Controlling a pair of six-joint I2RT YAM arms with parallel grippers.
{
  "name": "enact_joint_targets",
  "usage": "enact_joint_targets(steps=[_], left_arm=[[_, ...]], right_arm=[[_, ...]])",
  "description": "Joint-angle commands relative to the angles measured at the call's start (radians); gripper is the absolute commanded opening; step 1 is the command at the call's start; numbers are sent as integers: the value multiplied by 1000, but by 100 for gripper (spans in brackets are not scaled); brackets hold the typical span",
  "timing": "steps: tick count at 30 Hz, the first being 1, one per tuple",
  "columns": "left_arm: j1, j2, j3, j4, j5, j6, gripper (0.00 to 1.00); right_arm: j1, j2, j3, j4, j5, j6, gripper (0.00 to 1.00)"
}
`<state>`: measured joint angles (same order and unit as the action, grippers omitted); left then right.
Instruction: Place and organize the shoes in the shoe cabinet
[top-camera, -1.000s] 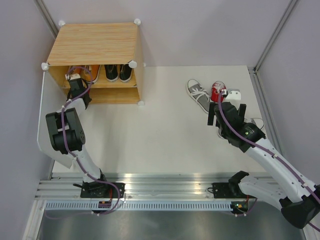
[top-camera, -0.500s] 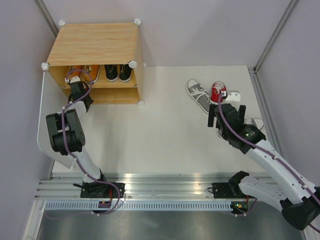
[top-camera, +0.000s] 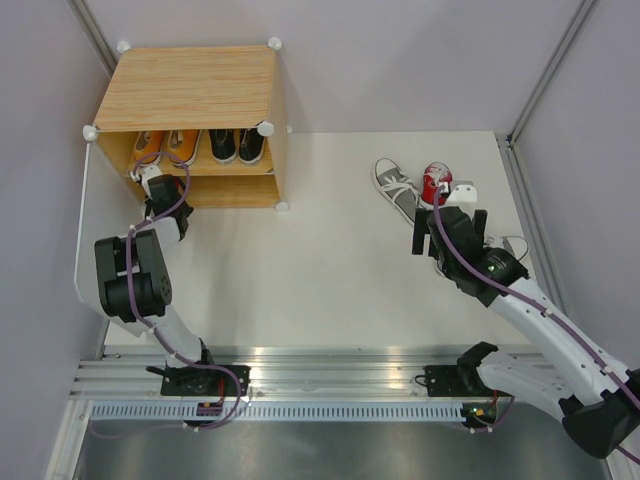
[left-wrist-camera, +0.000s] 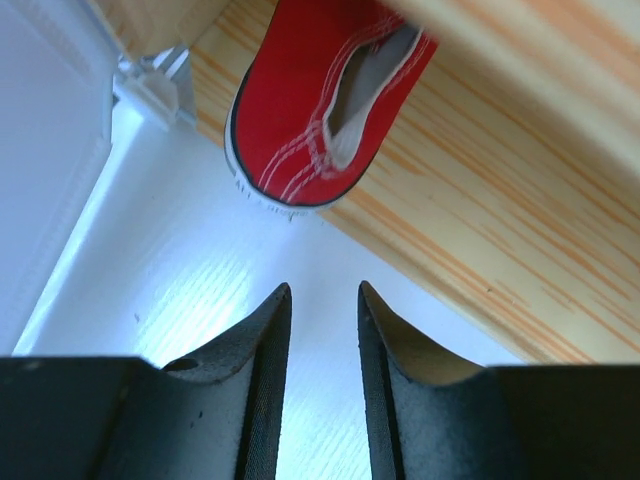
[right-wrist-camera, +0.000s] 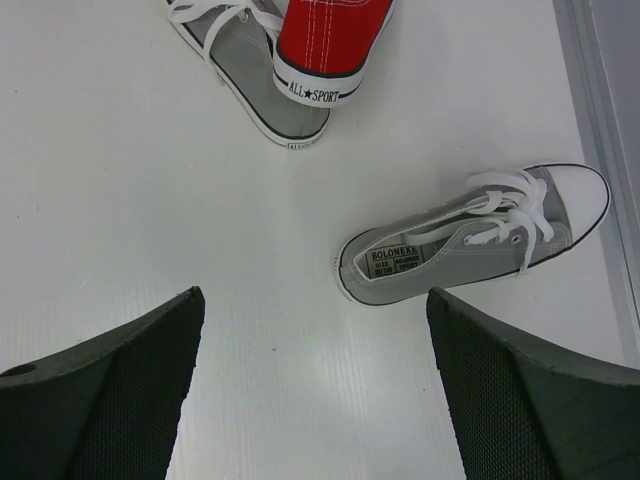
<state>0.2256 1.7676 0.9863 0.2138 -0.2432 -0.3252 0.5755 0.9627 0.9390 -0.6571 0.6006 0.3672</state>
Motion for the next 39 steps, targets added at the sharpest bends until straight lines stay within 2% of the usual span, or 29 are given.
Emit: enact_joint_targets(steps=[1, 23, 33, 39], left_arm=[[-5, -65, -43, 99, -50, -54, 38], [7, 90, -40, 338, -150, -298, 39], [11, 171, 58, 364, -122, -258, 38], [14, 216, 101, 381, -55, -247, 38]], right_arm=[[-5, -19, -12, 20, 5, -7, 95], [-16, -9, -34, 27, 33, -47, 95], [-25, 14, -19, 28, 41, -59, 95], [-31, 25, -14, 25, 41, -54, 95]])
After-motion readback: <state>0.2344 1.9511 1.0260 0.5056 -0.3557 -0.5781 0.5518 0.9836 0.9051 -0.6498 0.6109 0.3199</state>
